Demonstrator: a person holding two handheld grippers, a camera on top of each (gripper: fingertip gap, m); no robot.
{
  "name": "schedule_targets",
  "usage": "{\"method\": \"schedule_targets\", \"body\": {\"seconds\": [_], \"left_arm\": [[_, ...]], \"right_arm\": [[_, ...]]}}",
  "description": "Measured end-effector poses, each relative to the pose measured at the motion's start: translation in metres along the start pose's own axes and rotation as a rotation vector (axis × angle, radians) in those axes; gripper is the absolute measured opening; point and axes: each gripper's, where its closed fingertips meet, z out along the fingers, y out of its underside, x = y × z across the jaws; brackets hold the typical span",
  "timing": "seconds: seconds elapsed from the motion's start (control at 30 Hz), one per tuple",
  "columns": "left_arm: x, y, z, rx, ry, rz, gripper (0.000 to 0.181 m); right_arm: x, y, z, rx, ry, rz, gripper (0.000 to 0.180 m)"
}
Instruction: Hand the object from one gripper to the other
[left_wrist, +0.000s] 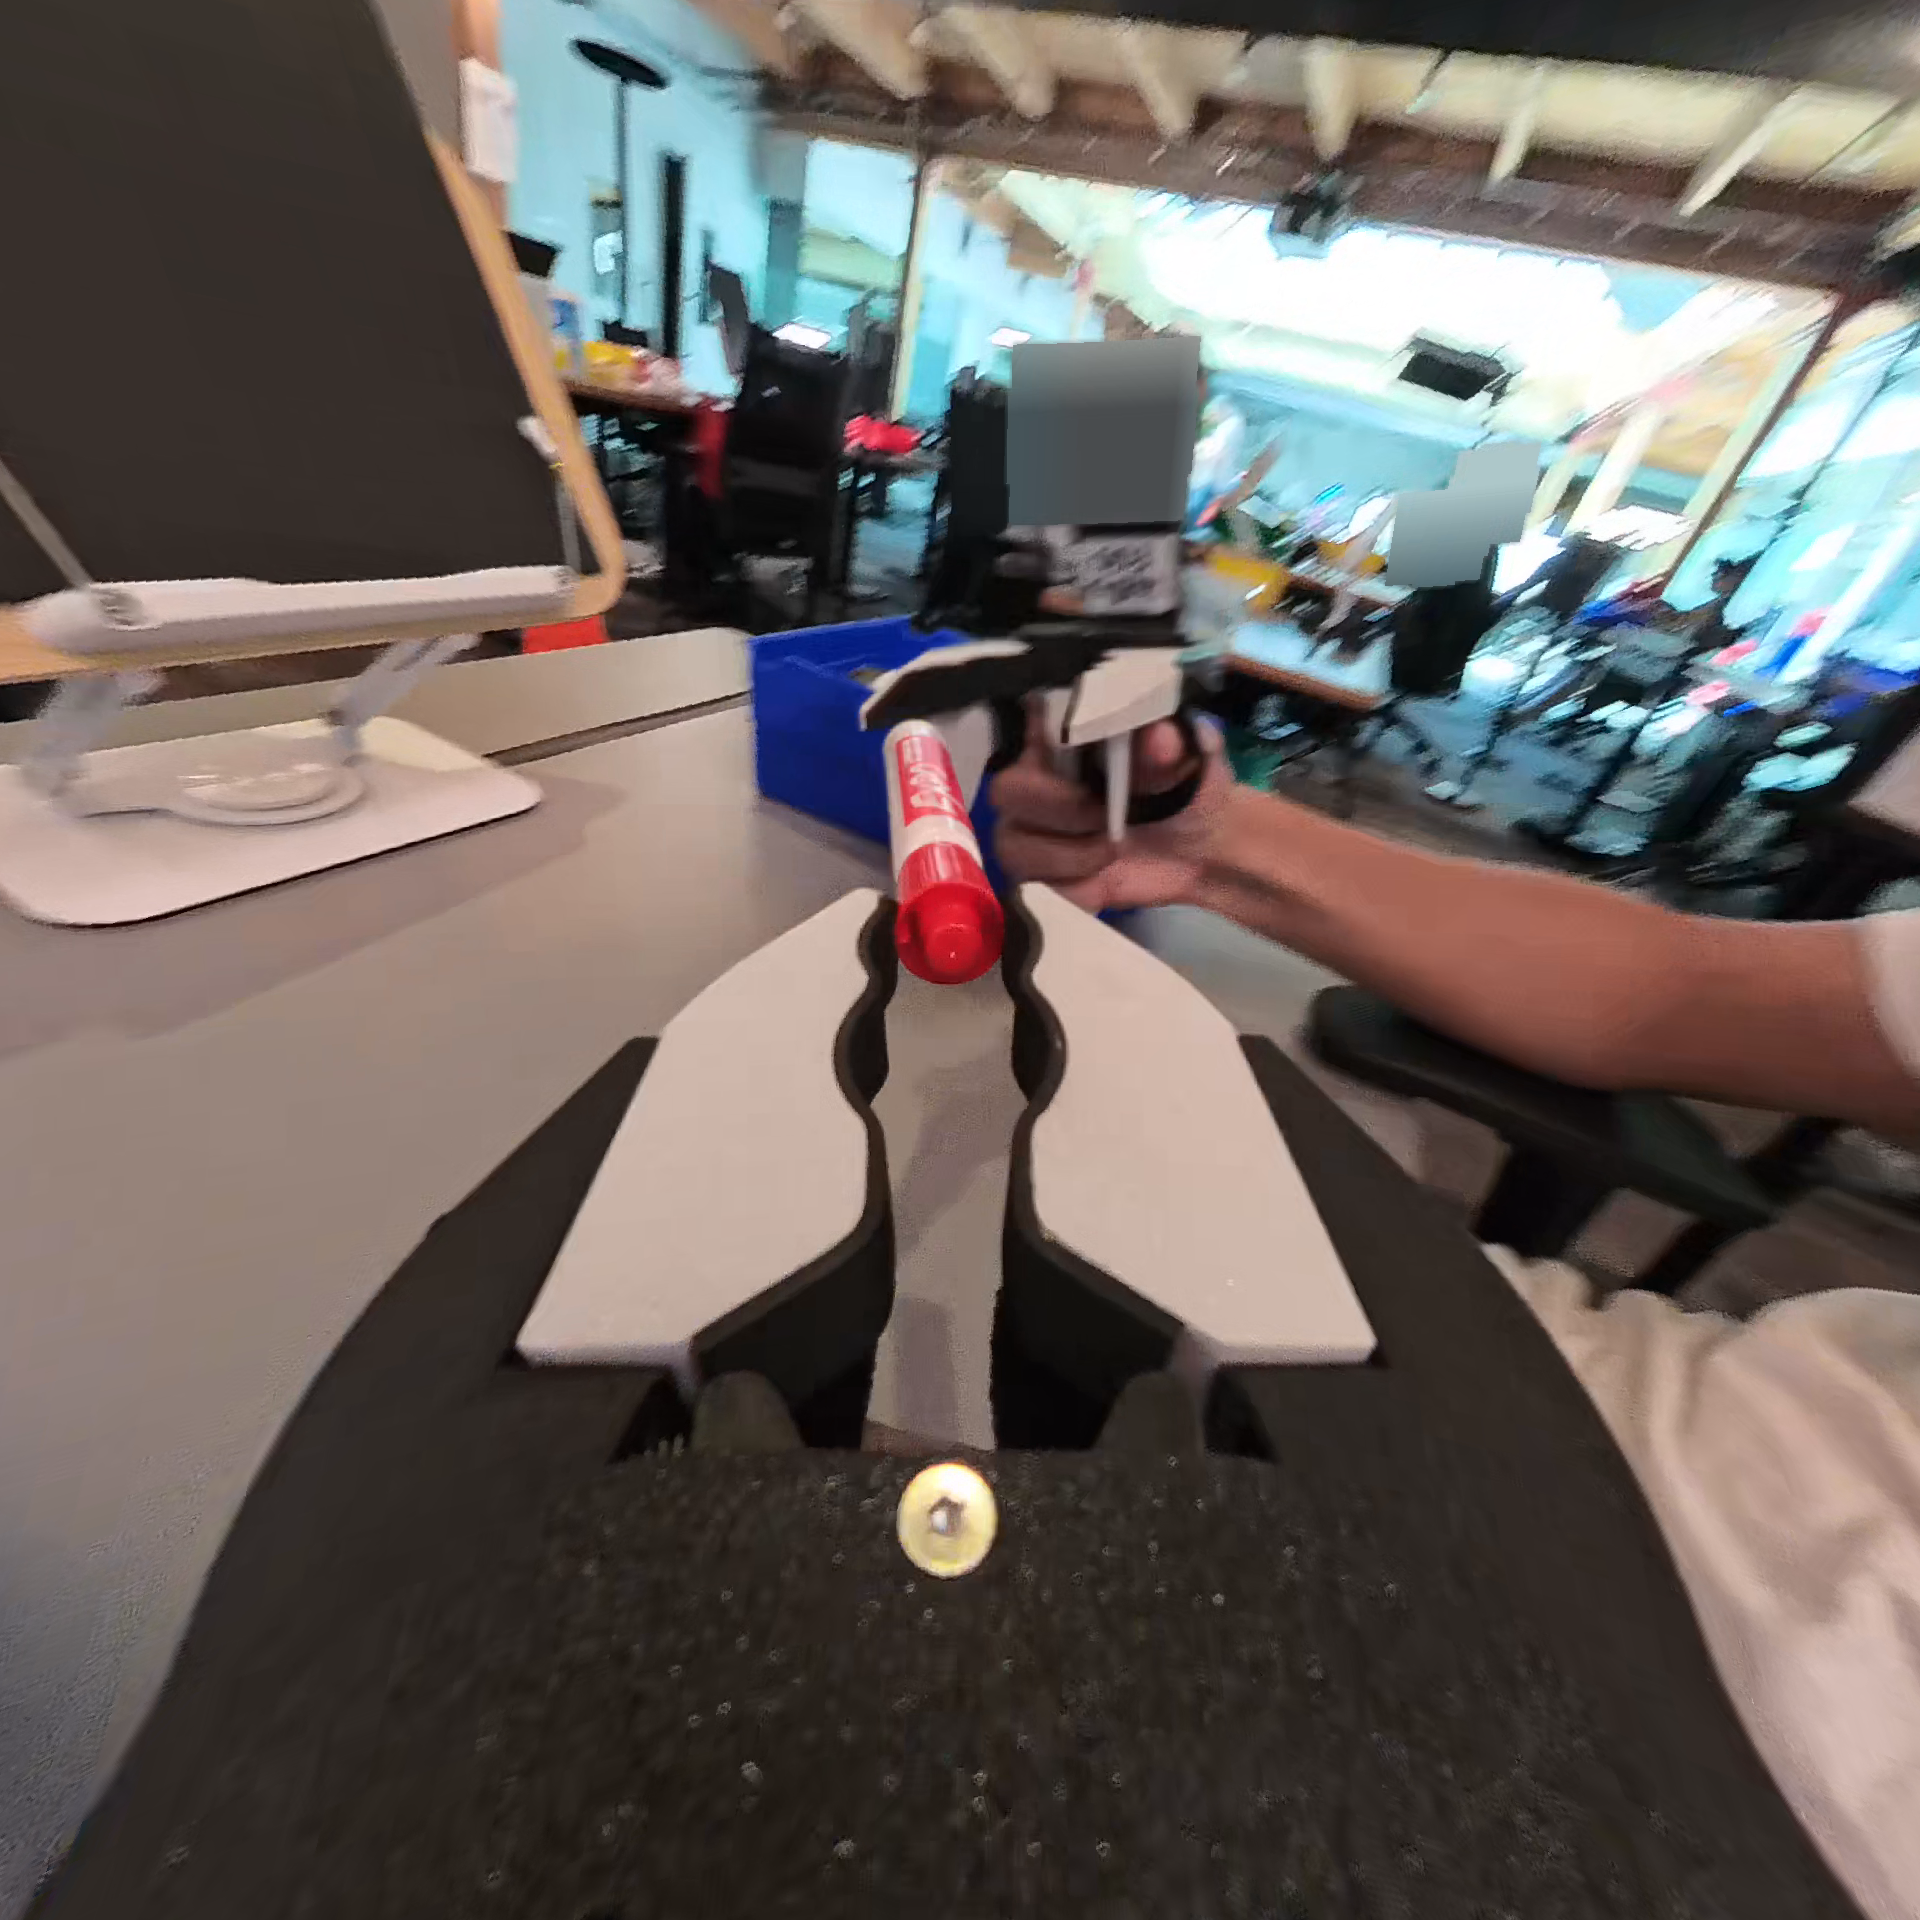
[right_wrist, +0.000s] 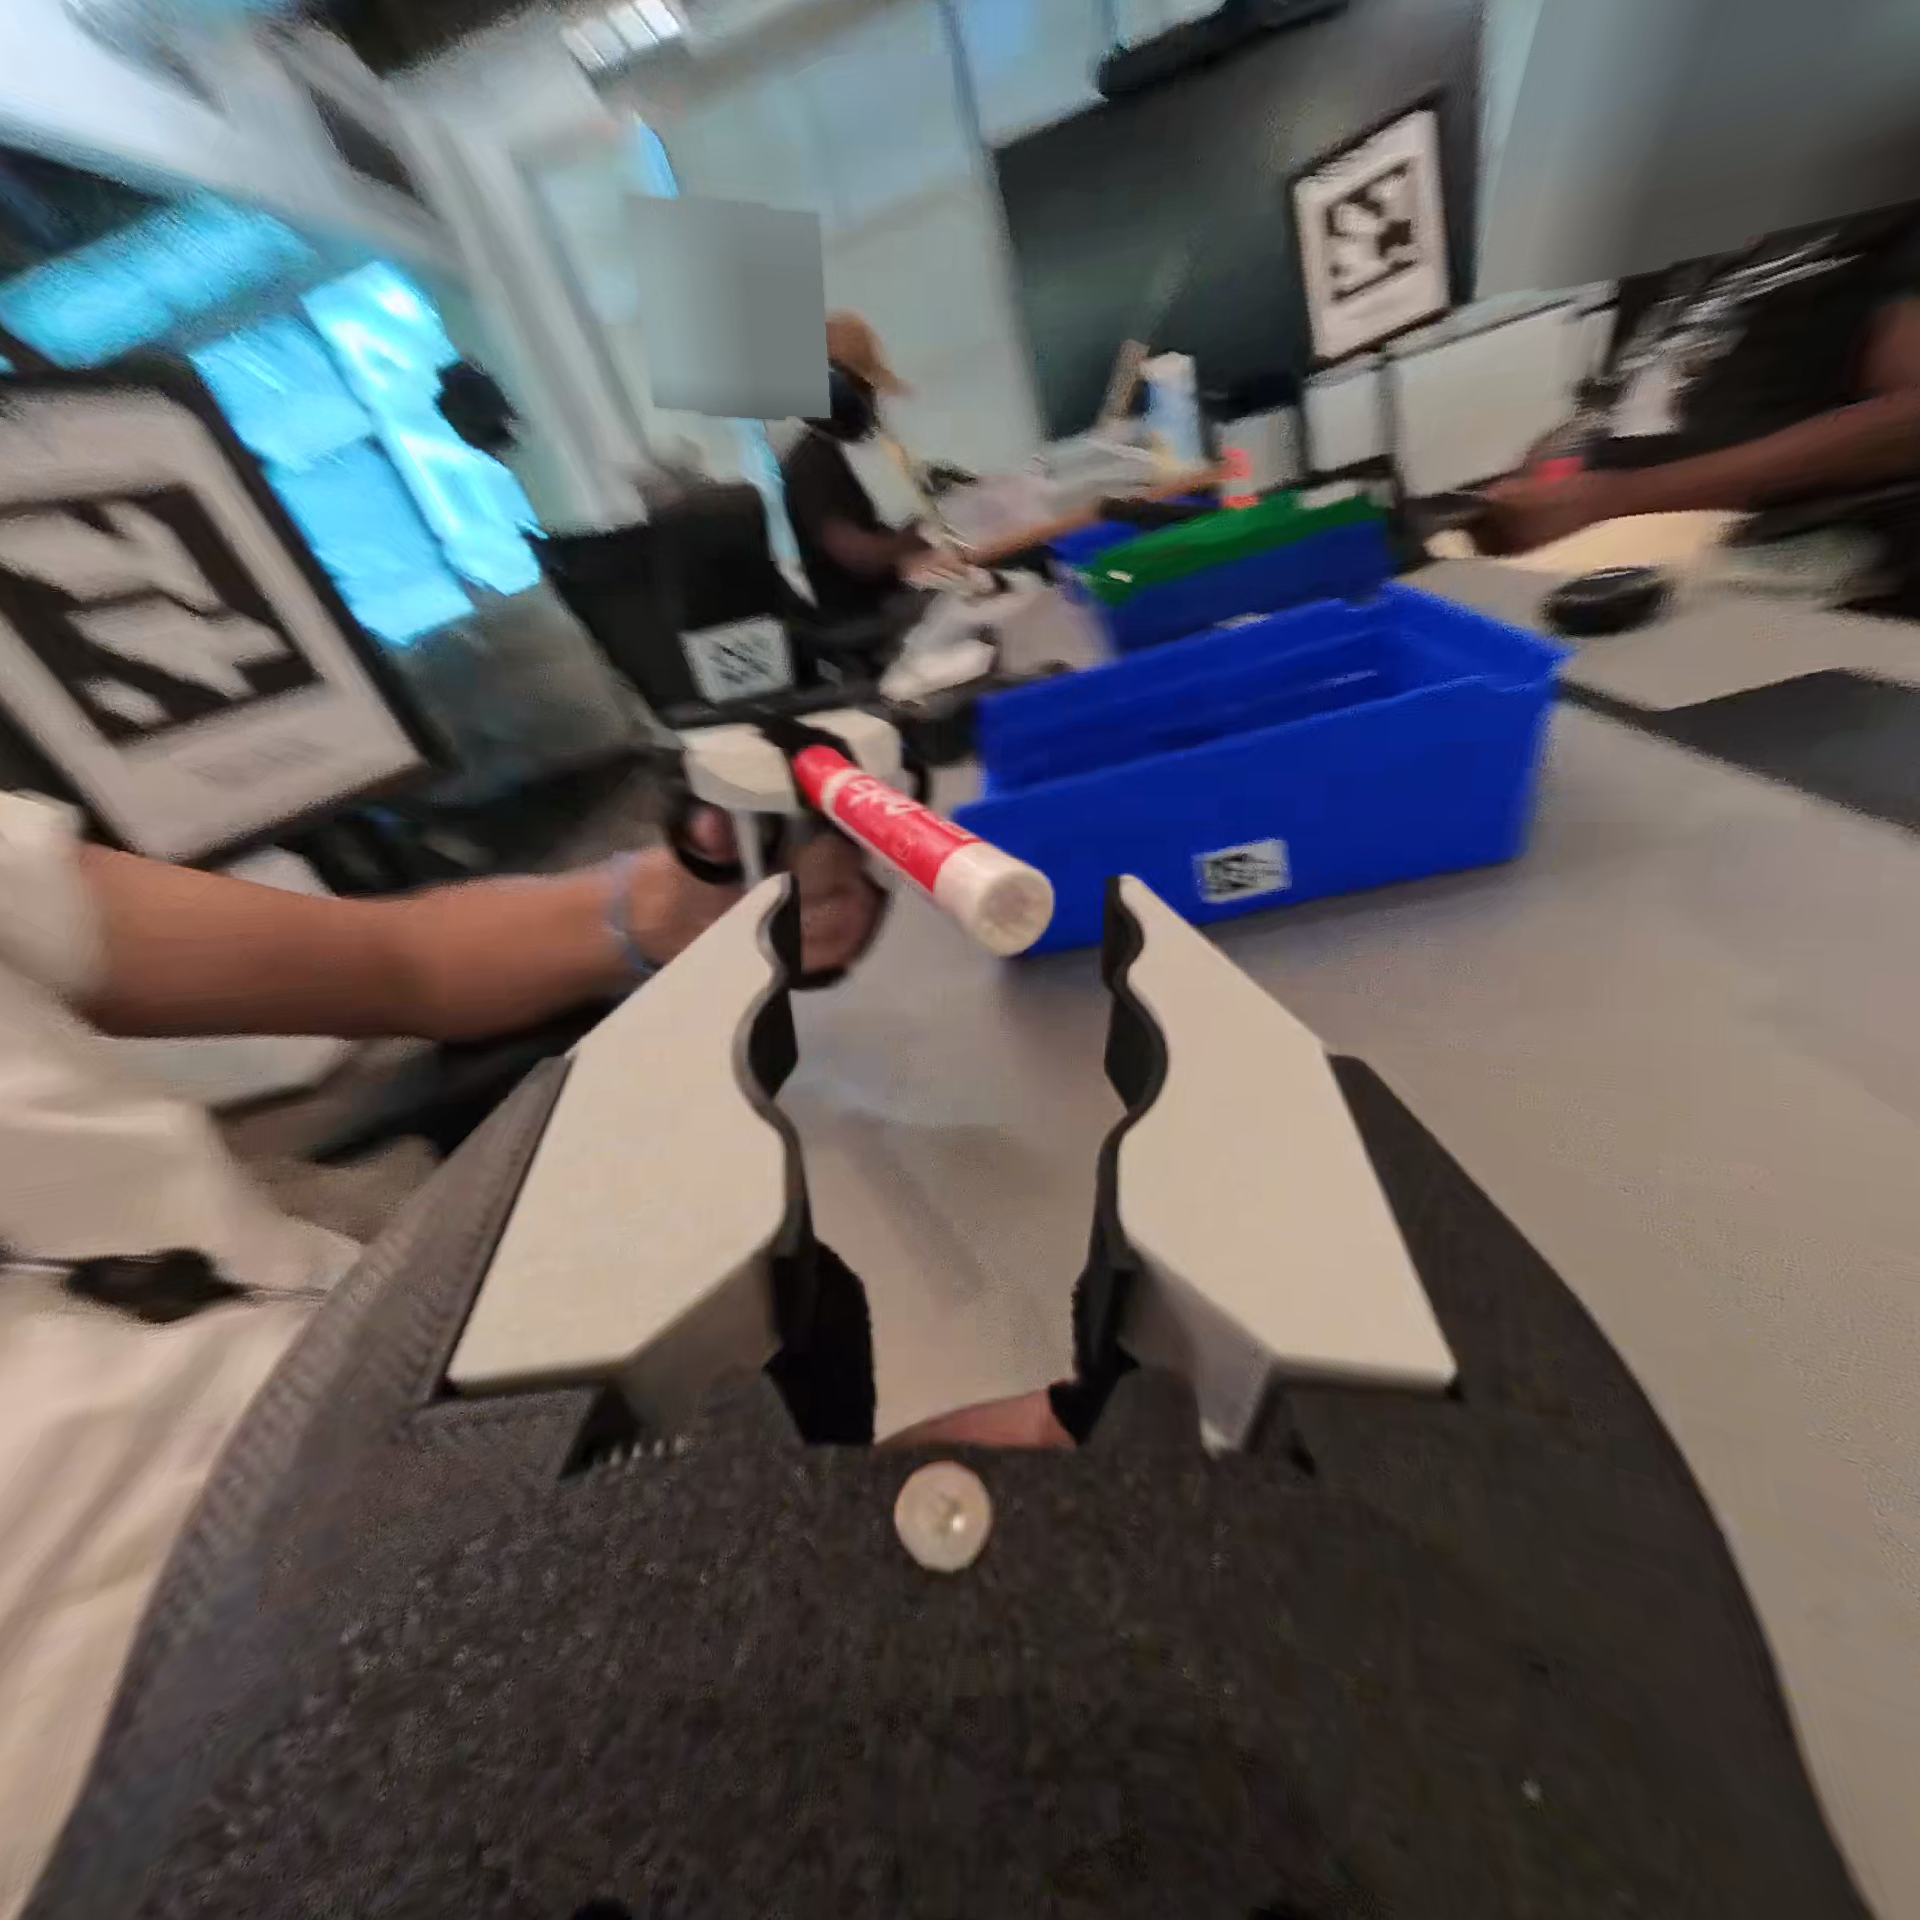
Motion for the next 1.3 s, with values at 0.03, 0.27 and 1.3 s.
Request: {"method": "schedule_targets", "body": {"seconds": [0.03,0.27,1.3], "left_arm": [[0.004,-0.002,0.000,0.016,0.038,-0.033,0.019],[0.018,-0.001,0.008,0.047,0.136,-0.139,0.019],[0.039,0.067,-0.026,-0.095,-0.511,0.139,0.062]], "right_arm": [[-0.005,-0.002,-0.002,0.029,-0.061,0.052,0.057],[-0.033,0.005,0.012,0.009,-0.237,0.116,0.050],[-0.019,0.012,-0.369,-1.042,1.203,0.277,0.019]]}}
